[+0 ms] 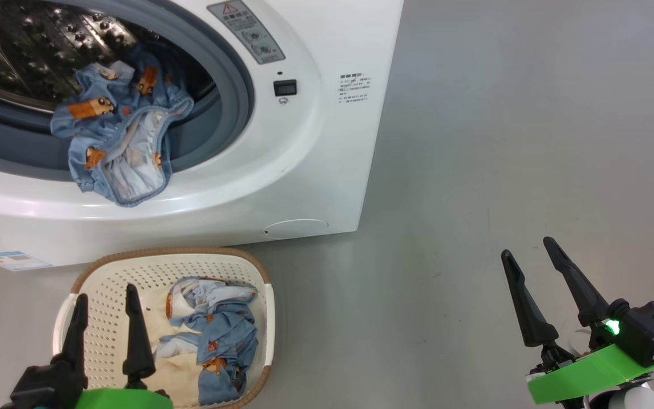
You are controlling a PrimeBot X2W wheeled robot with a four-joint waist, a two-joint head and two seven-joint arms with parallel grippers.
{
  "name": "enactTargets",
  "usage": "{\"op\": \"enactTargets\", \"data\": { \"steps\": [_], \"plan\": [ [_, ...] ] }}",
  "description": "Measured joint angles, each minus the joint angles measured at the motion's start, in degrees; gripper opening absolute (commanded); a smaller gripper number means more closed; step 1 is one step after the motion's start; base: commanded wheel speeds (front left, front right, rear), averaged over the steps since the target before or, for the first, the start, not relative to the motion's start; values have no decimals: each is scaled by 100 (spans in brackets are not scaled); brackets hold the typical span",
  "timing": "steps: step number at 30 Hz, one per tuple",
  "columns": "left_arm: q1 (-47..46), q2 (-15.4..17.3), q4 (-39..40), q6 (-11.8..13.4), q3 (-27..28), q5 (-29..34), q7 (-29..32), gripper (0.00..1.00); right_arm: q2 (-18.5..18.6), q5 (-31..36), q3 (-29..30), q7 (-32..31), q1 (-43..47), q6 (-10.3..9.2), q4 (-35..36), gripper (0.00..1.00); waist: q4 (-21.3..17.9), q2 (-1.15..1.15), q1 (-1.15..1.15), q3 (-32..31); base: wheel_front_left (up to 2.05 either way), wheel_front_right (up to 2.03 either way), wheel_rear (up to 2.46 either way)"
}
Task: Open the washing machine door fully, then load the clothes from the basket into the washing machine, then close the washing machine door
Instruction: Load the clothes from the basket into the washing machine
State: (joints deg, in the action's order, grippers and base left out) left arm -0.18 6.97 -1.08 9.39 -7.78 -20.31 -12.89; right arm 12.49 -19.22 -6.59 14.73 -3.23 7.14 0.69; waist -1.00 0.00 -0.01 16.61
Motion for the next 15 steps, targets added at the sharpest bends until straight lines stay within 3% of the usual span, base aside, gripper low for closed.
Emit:
{"op": "enactTargets", "data": {
  "steps": [15],
  "plan": [
    [-16, 1, -73, 4, -116, -1, 73, 100, -20, 0, -10, 0, -1, 0, -7, 100, 2, 0, 1, 85, 0, 0, 0]
  ]
}}
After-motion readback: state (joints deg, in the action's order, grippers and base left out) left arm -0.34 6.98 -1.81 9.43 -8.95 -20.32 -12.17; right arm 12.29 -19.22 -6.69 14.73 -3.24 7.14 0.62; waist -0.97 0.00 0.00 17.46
